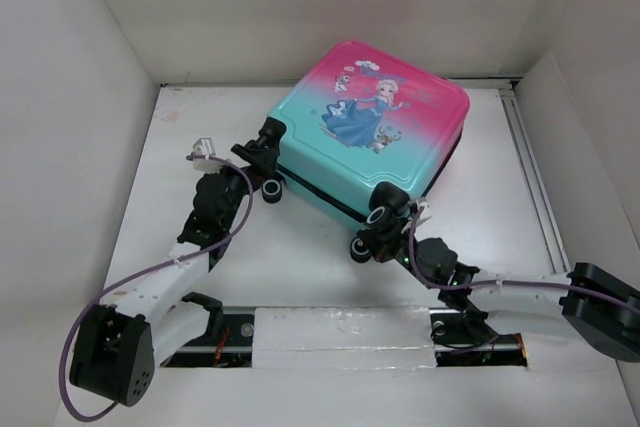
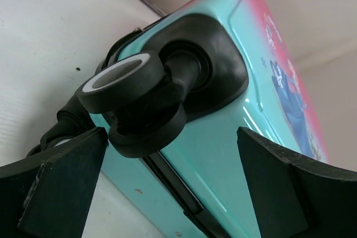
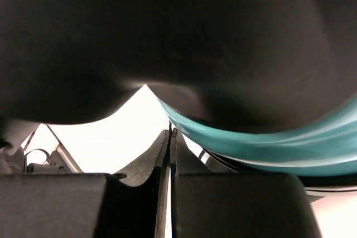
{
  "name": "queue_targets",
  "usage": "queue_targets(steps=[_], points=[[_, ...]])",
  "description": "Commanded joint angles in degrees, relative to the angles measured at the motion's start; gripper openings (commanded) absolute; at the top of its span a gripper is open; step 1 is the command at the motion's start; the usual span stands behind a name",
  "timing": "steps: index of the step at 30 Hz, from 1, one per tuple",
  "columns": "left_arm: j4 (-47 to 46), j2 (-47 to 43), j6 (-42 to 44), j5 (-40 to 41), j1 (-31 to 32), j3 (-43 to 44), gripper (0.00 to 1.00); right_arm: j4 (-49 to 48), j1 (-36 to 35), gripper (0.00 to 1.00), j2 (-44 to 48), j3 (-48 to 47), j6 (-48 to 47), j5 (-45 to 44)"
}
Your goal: Pack the luggage
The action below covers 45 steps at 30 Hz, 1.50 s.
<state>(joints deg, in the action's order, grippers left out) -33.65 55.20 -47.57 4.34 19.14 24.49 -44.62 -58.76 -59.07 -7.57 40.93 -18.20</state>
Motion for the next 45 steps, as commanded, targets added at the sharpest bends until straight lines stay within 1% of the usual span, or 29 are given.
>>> queue_targets(steps=[1,3,4,5,7,8,9,11,16,17,19,21,22,23,25,26,30,32,33,34,37,38,40,41,42,45], points=[[-2.75,0.26,2.66,-1.71,0.02,2.31,0.97,-7.76,-0.21,0.00,-0.52,-3.76,-0.50,5.18],[-2.74,0.26,2.66,0.22,0.02,2.32,0.97,-8.38,-0.21,0.00,-1.14,-3.76,-0.50,5.71],[-2.74,0.78,2.66,0.23,0.02,2.84,0.95,-8.38,-0.21,0.00,-1.66,-3.76,-0.50,5.72],[-2.74,0.79,2.66,1.01,0.02,2.84,0.89,-8.38,-0.21,0.00,-1.66,-3.76,-0.50,5.72],[-3.35,2.71,2.66,1.02,0.02,3.55,0.84,-8.90,-0.21,0.00,-1.66,-3.76,-0.50,5.72],[-4.14,3.24,2.66,1.54,0.02,4.07,0.78,-8.90,-0.21,0.00,-1.14,-3.76,-0.50,5.72],[-4.14,3.94,2.66,1.55,0.02,4.77,0.76,-8.90,-0.21,0.00,-1.14,-3.76,-0.50,5.72],[-4.14,3.95,2.66,1.55,0.02,5.39,0.74,-8.20,-0.21,0.00,-0.52,-3.76,-0.50,5.72],[-6.25,5.53,1.60,3.57,0.02,5.39,0.74,-6.18,-0.21,0.00,2.72,-3.15,-0.50,5.72],[-7.38,5.53,0.21,3.57,0.02,5.39,0.73,-5.40,-0.21,0.00,3.51,-3.15,-0.50,5.72],[-8.79,6.06,-0.67,4.27,0.02,4.70,0.60,-4.86,-0.21,0.00,4.13,-2.62,-0.50,5.72],[-10.12,7.20,-0.68,4.27,0.02,4.17,0.49,-4.33,-0.21,0.00,4.75,-2.62,-0.50,5.72],[-10.73,7.20,-0.68,4.27,0.02,4.16,0.39,-4.33,-0.21,0.00,4.75,-2.10,-0.50,5.72],[-10.74,7.20,-0.68,4.27,0.02,4.16,0.32,-4.33,-0.21,0.00,5.36,-2.09,-0.50,5.19],[-11.61,7.73,-1.29,3.75,0.02,4.16,0.12,-4.33,-0.21,0.00,5.37,-2.09,-0.50,5.19],[-11.61,7.73,-1.30,3.23,0.02,3.55,0.00,-3.81,-0.21,0.00,5.37,-2.09,-0.50,4.67],[-12.93,6.16,-0.60,0.42,0.02,2.24,0.00,-0.65,1.36,0.00,8.34,-2.71,-1.02,4.66],[-12.93,4.84,-0.07,-1.70,0.55,1.44,0.00,2.94,4.96,0.00,10.45,-3.23,-1.02,7.11],[-12.32,3.18,-0.07,-1.70,2.20,0.39,0.00,4.79,6.54,0.00,12.99,-3.76,-1.72,7.99],[-12.32,2.12,0.54,-1.70,3.18,-0.23,0.00,8.90,9.95,0.00,14.23,-4.29,-2.25,10.35],[-11.70,-2.62,0.55,-3.10,4.42,-3.74,0.00,15.77,15.76,0.00,18.37,-8.15,-5.14,14.05],[-11.01,-3.95,-0.06,-5.37,4.42,-4.62,0.00,19.10,19.79,0.00,19.07,-9.12,-5.85,16.85],[-8.73,-6.67,-0.07,-7.67,4.42,-6.91,0.00,22.46,23.76,0.00,19.61,-12.54,-7.95,19.50],[-6.10,-9.47,-0.07,-9.07,4.42,-7.52,0.00,24.47,27.44,0.00,19.61,-13.60,-8.58,20.91],[-4.95,-10.80,-0.07,-9.78,4.42,-8.14,0.00,24.49,29.13,0.00,19.61,-15.52,-8.58,24.14],[-3.80,-14.33,-0.07,-14.51,4.42,-10.16,0.00,25.29,33.17,0.00,17.42,-17.56,-9.11,28.90]])
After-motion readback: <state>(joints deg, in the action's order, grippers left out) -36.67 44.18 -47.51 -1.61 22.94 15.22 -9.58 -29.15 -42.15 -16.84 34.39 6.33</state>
